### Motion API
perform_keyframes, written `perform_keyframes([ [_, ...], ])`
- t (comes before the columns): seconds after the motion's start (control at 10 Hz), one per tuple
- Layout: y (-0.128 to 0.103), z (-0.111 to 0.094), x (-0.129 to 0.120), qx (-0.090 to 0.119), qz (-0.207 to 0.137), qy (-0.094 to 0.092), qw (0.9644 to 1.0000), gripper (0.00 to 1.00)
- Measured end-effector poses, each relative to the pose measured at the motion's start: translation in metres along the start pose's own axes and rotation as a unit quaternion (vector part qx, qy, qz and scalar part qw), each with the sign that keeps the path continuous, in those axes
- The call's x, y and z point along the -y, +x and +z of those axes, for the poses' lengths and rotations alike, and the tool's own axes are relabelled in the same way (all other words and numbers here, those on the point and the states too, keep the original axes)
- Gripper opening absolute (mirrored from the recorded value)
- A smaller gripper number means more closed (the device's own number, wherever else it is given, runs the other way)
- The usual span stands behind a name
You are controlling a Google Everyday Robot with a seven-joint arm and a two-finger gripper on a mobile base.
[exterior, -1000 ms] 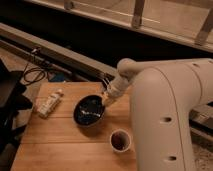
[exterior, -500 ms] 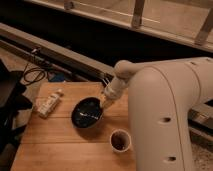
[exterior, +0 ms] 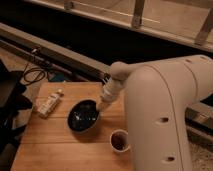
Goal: Drag the ceramic bowl in a circle
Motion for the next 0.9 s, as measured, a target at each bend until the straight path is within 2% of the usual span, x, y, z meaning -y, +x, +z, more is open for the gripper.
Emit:
perform_keyframes([
  [0.7, 0.025, 0.008, 0.0, -0.013, 0.004, 0.015, 0.9998, 0.0],
  [0.9, 0.032, 0.015, -0.009, -0.018, 0.002, 0.022, 0.9996, 0.0],
])
